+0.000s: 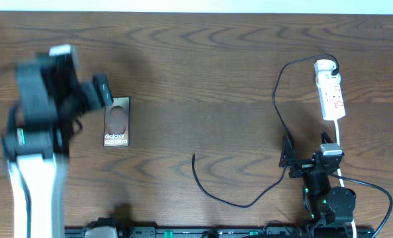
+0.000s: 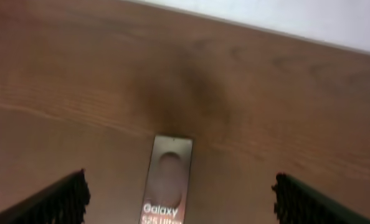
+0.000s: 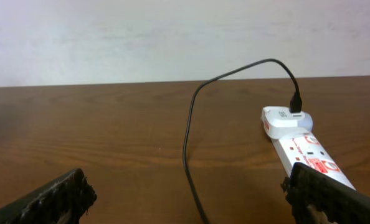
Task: Plug charger to phone and switch on socket
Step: 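Move the left gripper over the Galaxy phone and lower onto it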
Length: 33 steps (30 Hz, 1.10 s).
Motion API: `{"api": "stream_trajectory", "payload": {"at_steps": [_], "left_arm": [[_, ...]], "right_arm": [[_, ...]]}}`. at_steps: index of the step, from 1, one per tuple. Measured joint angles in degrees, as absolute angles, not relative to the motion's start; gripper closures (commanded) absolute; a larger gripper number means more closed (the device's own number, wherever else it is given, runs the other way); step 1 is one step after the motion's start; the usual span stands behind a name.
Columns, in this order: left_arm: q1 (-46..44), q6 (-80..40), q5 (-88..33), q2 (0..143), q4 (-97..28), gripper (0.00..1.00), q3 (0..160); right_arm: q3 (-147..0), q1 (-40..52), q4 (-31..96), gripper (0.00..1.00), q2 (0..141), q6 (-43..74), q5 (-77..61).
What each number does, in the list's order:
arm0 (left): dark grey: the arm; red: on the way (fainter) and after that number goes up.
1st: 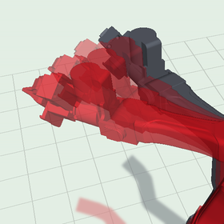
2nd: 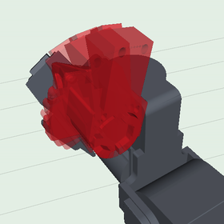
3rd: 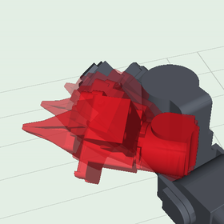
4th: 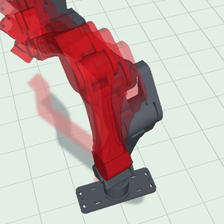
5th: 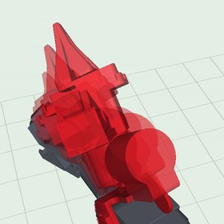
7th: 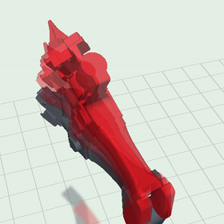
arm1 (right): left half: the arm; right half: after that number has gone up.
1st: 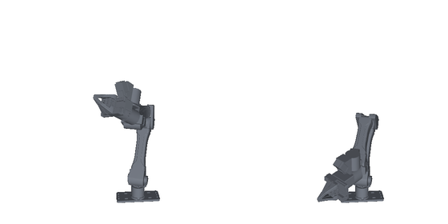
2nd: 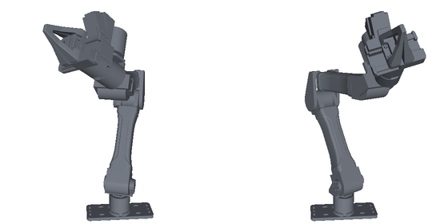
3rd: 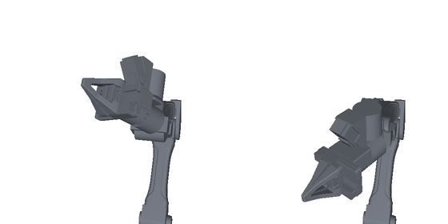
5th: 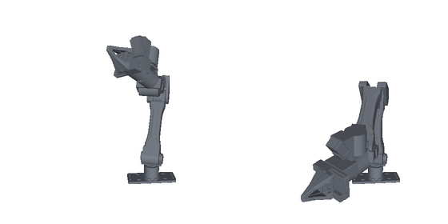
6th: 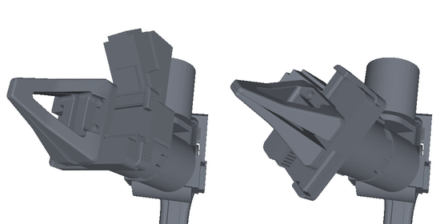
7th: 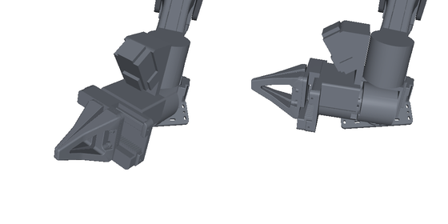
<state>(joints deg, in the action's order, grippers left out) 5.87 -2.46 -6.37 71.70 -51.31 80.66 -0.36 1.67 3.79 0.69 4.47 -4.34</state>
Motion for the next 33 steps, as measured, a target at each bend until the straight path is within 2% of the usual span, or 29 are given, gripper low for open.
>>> {"api": "stream_trajectory", "payload": {"at_steps": [3, 6, 7, 8, 9, 10, 11, 12, 26, 33], "left_arm": [[5.91, -1.41, -6.9, 83.96, -60.8, 0.08, 91.61], [5.91, -1.21, -7.31, 92.86, -62.61, 0.1, 95.61], [5.91, -1.21, -7.42, 95.22, -62.74, 0.47, 95.79], [5.91, -1.41, -7.49, 97.32, -63.02, 0.63, 95.81], [5.91, -1.21, -7.55, 99.04, -63.11, 0.66, 95.81], [5.91, -1.19, -7.62, 100.9, -63.11, 0.54, 95.81], [5.91, -0.71, -7.62, 102.52, -63.07, 0.06, 95.81], [5.91, -0.4, -7.64, 103.9, -63.02, 0.02, 95.81], [5.91, -0.58, -7.66, 109.62, -64.51, 0.02, 95.04], [5.91, -0.58, -7.64, 109.62, -61.58, 0.02, 88.4]], "right_arm": [[-0.36, 1.67, 3.77, 0.01, 0.67, 4.47, -4.34], [-0.36, 1.67, 3.75, 0.01, 0.69, 4.47, -4.34], [-0.36, 1.67, 3.77, 0.01, 0.67, 4.47, -4.36], [-0.36, 1.67, 3.75, 0.01, 0.67, 4.47, -4.34], [-0.36, 1.67, 3.75, 0.01, 0.67, 4.47, -4.34], [-0.38, 1.67, 3.75, 0.01, 0.67, 4.47, -4.34], [-0.36, 1.67, 3.75, 0.01, 0.67, 4.47, -4.34], [-0.36, 1.67, 3.75, 0.01, 0.67, 4.47, -4.34], [-0.38, 1.67, 3.75, 0.01, 0.67, 4.47, -4.34], [-0.36, 1.67, 3.75, 0.01, 0.67, 4.47, -4.34]]}}
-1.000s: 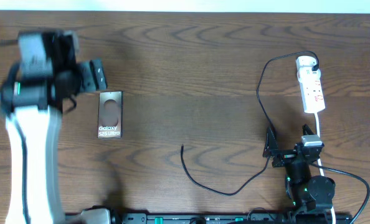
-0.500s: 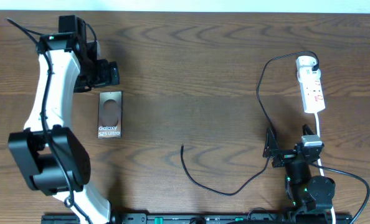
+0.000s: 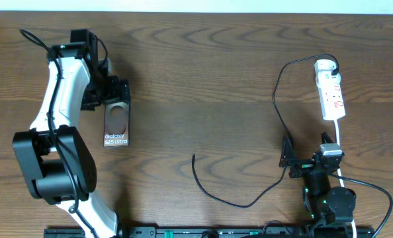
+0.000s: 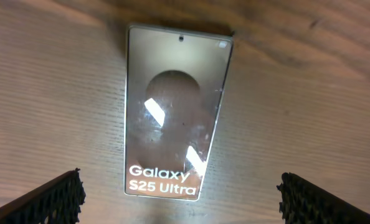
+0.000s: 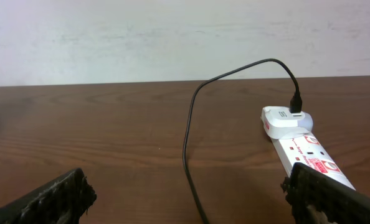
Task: Plug charger to phone and switch on socket
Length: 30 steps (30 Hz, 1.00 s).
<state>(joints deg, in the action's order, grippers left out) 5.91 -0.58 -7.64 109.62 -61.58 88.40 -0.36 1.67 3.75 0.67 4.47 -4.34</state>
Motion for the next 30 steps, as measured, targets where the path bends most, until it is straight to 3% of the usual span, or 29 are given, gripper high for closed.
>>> {"api": "stream_trajectory", "payload": {"at_steps": [11, 30], "left_arm": [[5.91, 2.07, -7.64, 109.65, -52.36, 0.02, 77.06], [5.91, 3.33, -7.64, 109.65, -45.89, 0.02, 74.08]], "right_arm": [[-0.36, 1.67, 3.75, 0.01, 0.67, 4.47, -4.36], [-0.36, 1.67, 3.75, 0.01, 0.67, 4.47, -4.36]]}}
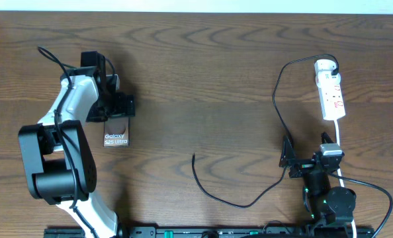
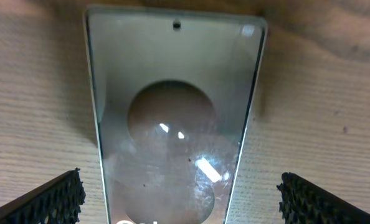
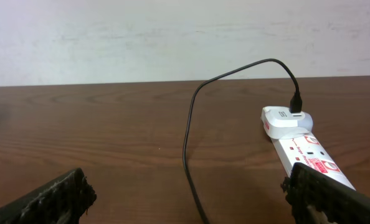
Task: Plug charger to phone and switch on socket
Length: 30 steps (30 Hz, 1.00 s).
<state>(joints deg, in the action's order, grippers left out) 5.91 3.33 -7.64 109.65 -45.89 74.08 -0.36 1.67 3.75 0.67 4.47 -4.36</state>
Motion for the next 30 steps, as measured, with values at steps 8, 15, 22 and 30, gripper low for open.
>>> {"api": "stream_trajectory", "payload": {"at_steps": [8, 15, 22, 30], "left_arm": [[5.91, 6.02, -7.64, 109.65, -45.95, 0.02, 73.56], [5.91, 7.55, -7.62, 109.65, -45.58, 0.02, 73.54], [5.91, 7.6, -7.33, 109.65, -45.28, 0.02, 73.52], [5.91, 7.62, -5.85, 109.65, -44.75, 0.02, 72.44]], "right_arm": [[-0.36, 1.67, 3.77, 0.01, 0.67, 4.47, -4.34], [-0.36, 1.67, 3.75, 0.01, 0.67, 4.47, -4.34], [-0.36, 1.67, 3.75, 0.01, 0.67, 4.47, -4.34], [-0.36, 1.67, 3.77, 0.01, 0.67, 4.47, -4.36]]}}
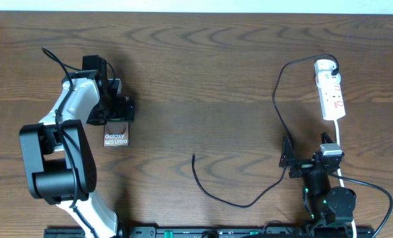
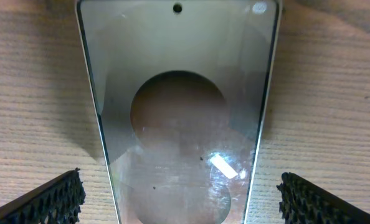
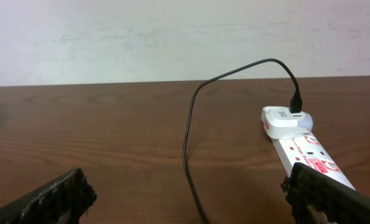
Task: Plug charger to phone and switch on socket
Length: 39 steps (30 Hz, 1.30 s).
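Observation:
The phone (image 1: 116,132), its screen reading "Galaxy S25 Ultra", lies flat at the left of the table and fills the left wrist view (image 2: 179,112). My left gripper (image 1: 109,108) hovers low over its far end, open, one finger on each side of the phone (image 2: 51,198). The black charger cable (image 1: 276,99) runs from a white adapter (image 1: 324,66) in the white socket strip (image 1: 333,98) at the right; its free plug end (image 1: 194,157) lies mid-table. My right gripper (image 1: 296,158) rests open at the front right, the cable (image 3: 188,149) running between its fingers.
The brown wooden table (image 1: 203,79) ends at a pale wall behind (image 3: 172,37). The strip's white lead (image 1: 339,142) runs toward the front right past my right arm. A black rail (image 1: 216,233) lines the front edge.
My left gripper has come slightly lower and nearer over the phone, which now looks larger in the wrist view. The right arm, cable and strip have not moved.
At first my left arm was blurred in motion left of the phone, with the phone at the bottom of the wrist view. It then stood over the phone's far end, open, and came closer at each moment. The right gripper stayed still throughout.

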Motion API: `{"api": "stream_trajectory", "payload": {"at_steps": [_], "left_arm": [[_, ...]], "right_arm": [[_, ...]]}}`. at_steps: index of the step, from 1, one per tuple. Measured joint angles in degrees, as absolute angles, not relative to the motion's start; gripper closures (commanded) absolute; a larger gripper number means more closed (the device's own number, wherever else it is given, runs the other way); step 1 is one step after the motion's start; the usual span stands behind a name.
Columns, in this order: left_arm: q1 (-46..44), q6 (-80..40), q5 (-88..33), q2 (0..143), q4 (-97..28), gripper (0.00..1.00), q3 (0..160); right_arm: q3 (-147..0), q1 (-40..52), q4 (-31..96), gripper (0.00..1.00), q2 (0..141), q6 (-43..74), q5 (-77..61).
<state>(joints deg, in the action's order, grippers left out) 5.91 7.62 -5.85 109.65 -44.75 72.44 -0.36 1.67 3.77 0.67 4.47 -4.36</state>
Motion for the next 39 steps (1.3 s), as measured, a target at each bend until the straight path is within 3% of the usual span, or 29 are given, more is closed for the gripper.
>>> {"api": "stream_trajectory", "payload": {"at_steps": [39], "left_arm": [[5.91, 7.79, -5.45, 109.65, -38.3, 0.02, 68.03]], "right_arm": [[-0.38, 1.67, 3.75, 0.01, 0.67, 4.47, -4.34]]}}
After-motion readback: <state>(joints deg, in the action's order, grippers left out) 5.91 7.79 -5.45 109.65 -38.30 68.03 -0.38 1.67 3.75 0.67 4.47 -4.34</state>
